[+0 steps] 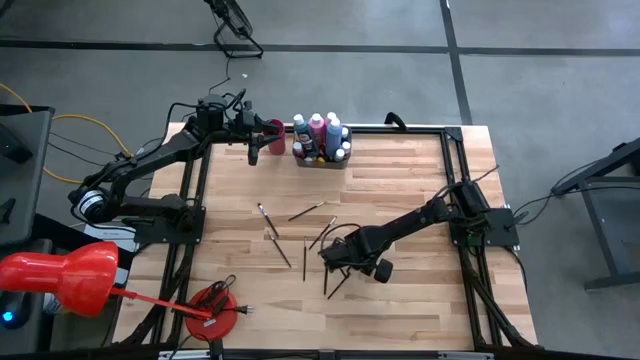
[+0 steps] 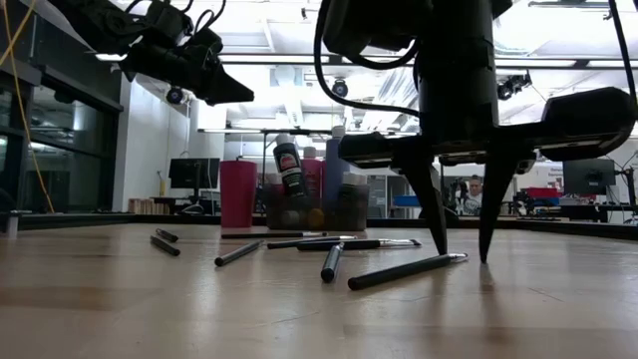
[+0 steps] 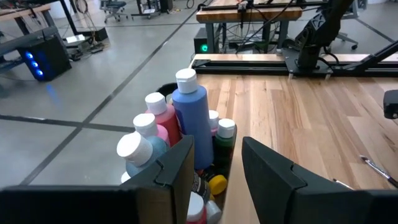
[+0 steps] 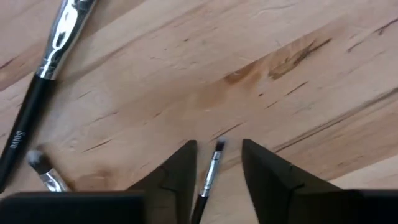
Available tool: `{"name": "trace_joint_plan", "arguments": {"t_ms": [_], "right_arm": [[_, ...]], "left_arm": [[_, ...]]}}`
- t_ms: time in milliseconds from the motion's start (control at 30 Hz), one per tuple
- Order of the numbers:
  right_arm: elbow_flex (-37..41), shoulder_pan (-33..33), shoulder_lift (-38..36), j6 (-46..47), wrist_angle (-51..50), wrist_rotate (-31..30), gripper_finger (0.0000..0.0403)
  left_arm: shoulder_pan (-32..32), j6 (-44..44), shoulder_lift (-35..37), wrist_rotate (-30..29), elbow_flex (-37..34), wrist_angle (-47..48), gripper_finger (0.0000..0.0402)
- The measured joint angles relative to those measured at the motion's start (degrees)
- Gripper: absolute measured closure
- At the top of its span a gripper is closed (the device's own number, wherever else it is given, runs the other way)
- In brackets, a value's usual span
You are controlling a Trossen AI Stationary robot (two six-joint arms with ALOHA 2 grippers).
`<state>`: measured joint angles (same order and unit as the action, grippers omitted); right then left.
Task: Pick & Place Paint Supplies
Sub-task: Put the black paint brush into the pink cup
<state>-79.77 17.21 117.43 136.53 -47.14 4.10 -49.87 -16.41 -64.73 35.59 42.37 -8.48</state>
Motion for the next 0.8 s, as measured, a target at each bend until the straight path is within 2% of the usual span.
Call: {"name": "trace_joint_plan", "arguments": {"t_ms": [200,400,800], "right_arm": [[0.0,0.0,0.1,-0.3,0.0,-0.2,0.0356],[0.1,0.1,0.1,-2.1,-0.3,-0.6,0.0393],[0.1,-1.0,-0.4,-14.7,-0.7,-4.0,0.0399]], "left_arm": [[0.0,-0.1,0.0,0.0,0.0,0.1,0.0270],[0.0,-0.1,0.0,0.0,0.0,0.1,0.0270],[0.0,-0.1,0.0,0.0,0.0,0.1,0.0270]]}}
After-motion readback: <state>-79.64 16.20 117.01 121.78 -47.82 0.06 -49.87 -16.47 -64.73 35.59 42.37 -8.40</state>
